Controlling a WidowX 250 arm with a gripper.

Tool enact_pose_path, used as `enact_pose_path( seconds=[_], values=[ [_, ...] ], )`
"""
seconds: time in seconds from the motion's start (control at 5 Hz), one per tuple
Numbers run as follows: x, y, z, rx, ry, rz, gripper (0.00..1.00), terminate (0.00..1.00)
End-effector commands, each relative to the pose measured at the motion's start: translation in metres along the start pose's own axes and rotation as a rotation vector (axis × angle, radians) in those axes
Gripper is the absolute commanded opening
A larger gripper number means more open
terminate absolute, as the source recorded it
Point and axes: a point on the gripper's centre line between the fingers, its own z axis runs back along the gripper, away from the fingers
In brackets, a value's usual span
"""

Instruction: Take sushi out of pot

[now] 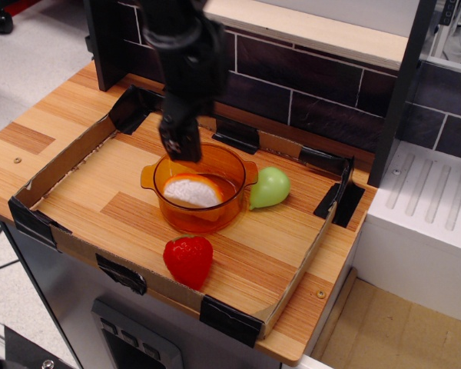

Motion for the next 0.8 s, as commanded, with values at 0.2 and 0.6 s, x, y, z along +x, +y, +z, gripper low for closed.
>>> enact_pose_path(
  seconds=[0.2, 0.6],
  values=[
    [-0.009, -0.018, -0.008, -0.101, 0.073, -0.026, 1.00, 0.00],
    [-0.006, -0.020, -0.022, -0.118, 0.092, -0.028, 1.00, 0.00]
  ],
)
